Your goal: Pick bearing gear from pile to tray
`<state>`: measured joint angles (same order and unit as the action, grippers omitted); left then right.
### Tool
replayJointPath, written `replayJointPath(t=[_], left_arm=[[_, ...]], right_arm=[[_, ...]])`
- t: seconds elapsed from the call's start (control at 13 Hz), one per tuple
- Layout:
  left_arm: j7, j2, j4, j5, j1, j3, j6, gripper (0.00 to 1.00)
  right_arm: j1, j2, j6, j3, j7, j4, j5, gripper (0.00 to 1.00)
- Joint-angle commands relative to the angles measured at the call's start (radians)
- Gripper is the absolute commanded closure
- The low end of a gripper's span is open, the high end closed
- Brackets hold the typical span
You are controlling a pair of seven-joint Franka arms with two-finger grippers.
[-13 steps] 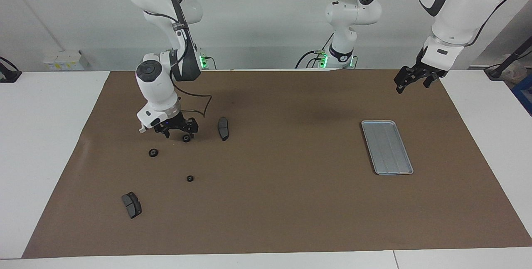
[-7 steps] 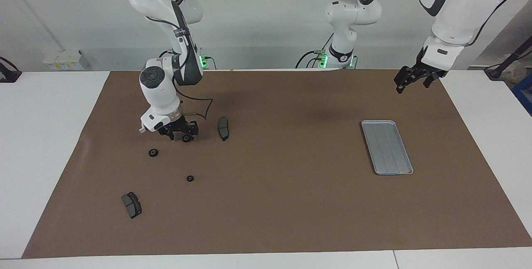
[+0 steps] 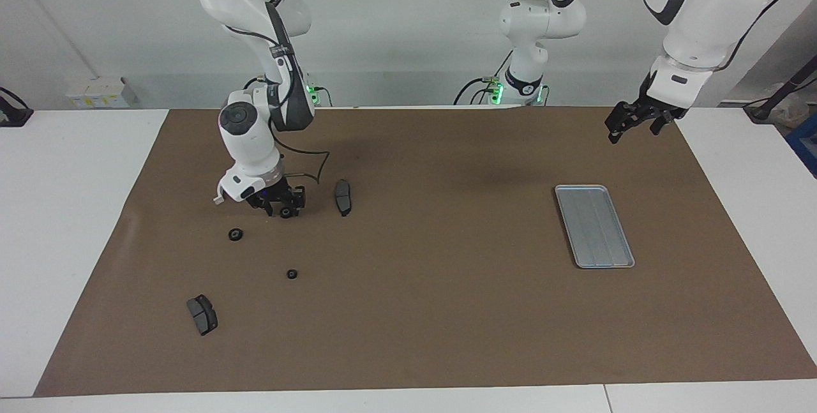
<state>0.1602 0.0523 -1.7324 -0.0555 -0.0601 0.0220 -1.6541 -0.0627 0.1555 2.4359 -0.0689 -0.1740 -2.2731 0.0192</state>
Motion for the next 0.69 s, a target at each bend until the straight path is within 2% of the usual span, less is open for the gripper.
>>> replayJointPath(t=[0.0,0.15,0.31,0.46,0.61], left_arm=[[0.002,0.021,-0.015,-0.015,0.005,-0.005,-0.001,0.0],[0.002,0.021,-0.015,-0.015,0.005,-0.005,-0.001,0.0],[0.002,0.021,-0.015,-0.015,0.005,-0.005,-0.001,0.0],[0.002,0.021,-0.015,-0.015,0.005,-0.005,-0.001,0.0],[0.002,0.021,-0.015,-0.015,0.005,-0.005,-0.001,0.0]], right_arm=[[-0.002,-0.013,0.028,-0.002,0.007,-0.022,-0.018,0.52],[0.0,-0.014,0.026,-0.002,0.004,-0.019,-0.018,0.8],[0.0,-0.02,0.025,0.0,0.002,-0.01,-0.018,1.0],[-0.005,-0.04,0.0,-0.003,-0.015,0.022,-0.018,1.0],[-0.058,-0.047,-0.056,-0.002,-0.109,0.067,-0.018,1.0]])
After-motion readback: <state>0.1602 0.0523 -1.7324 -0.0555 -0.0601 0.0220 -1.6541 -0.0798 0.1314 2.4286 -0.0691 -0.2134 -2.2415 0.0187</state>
